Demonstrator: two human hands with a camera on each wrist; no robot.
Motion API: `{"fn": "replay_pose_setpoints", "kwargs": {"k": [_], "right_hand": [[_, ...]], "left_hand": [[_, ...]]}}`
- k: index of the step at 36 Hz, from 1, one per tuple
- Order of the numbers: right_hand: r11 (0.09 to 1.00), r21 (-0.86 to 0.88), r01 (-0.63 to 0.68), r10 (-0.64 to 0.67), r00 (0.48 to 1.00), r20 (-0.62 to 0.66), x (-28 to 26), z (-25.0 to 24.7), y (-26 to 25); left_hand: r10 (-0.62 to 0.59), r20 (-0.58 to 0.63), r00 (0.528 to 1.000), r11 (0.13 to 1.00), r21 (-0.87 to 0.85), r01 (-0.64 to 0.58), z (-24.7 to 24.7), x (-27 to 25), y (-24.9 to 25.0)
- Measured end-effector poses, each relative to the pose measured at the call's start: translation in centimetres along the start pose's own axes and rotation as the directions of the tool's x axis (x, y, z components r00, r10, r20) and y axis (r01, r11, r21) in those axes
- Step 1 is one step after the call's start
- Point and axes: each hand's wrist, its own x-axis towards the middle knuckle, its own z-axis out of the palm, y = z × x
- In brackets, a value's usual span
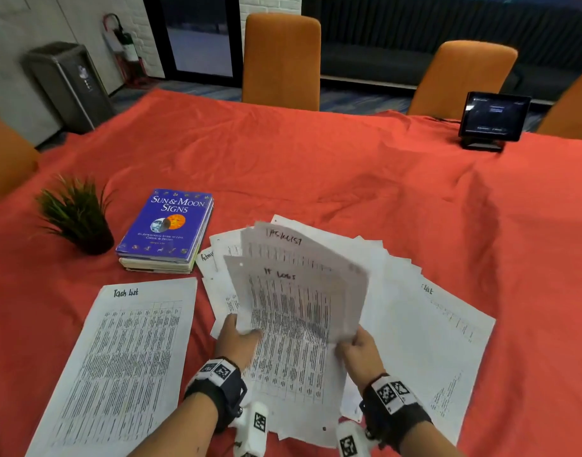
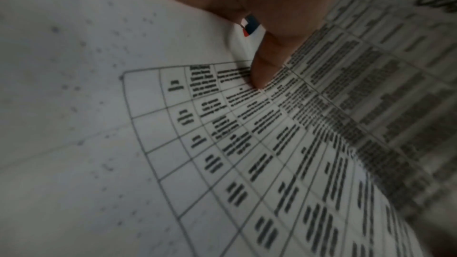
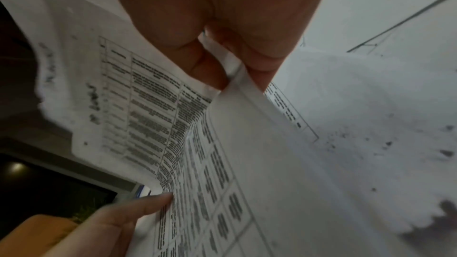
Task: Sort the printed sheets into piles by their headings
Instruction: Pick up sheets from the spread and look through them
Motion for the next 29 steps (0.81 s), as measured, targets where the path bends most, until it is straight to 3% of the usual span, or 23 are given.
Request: {"fn": "replay_pose_setpoints", "kwargs": {"k": [4, 8, 10, 12, 14, 16, 18, 21, 24, 29], "right_hand": [[0.995, 0.041, -0.089, 0.085, 0.992, 0.090, -0.1, 0.1, -0.7], [0.994, 0.021, -0.107, 0.102, 0.980, 0.173, 0.2, 0.2, -0.9], [0.991, 0.063, -0.115, 0.106, 0.987, 0.124, 0.3, 0.1, -1.0], [0.992, 0.028, -0.120, 0.122, 0.991, -0.058, 0.7, -0.3, -0.4], [0.970, -0.115, -0.216, 0.176, 0.942, -0.285, 1.3, -1.0, 0.8], [0.890, -0.261, -0.375, 0.260, 0.886, -0.384, 1.4, -1.7, 1.7], [0.831, -0.323, -0.453, 0.333, 0.870, -0.363, 1.4, -2.0, 2.1], [0.822, -0.332, -0.463, 0.386, 0.881, -0.274, 1.4, -2.0, 2.3], [0.801, -0.334, -0.496, 0.421, 0.865, -0.274, 1.5, -1.6, 2.0], [0.828, -0.340, -0.445, 0.331, 0.879, -0.344, 1.3, -1.6, 1.7]], "left_hand": [[0.059, -0.025, 0.998, 0.995, -0.080, -0.060, -1.1, 0.9, -0.9], [0.095, 0.040, 0.995, 0.992, -0.093, -0.091, -2.2, 0.7, -1.1], [0.120, 0.058, 0.991, 0.991, -0.057, -0.117, -2.6, 0.9, -1.5], [0.093, 0.062, 0.994, 0.995, -0.035, -0.091, -3.1, 1.4, -2.4], [0.069, 0.054, 0.996, 0.997, -0.022, -0.068, -3.5, 1.6, -3.2], [0.069, 0.044, 0.997, 0.998, -0.005, -0.068, -3.6, 1.8, -3.9], [0.068, 0.029, 0.997, 0.998, 0.003, -0.068, -3.6, 1.8, -4.0], [0.078, 0.029, 0.997, 0.996, 0.029, -0.079, -3.4, 1.8, -3.8], [0.083, 0.030, 0.996, 0.996, 0.009, -0.084, -3.1, 1.9, -3.6], [0.106, 0.041, 0.993, 0.994, 0.009, -0.107, -3.3, 1.4, -3.3]]}}
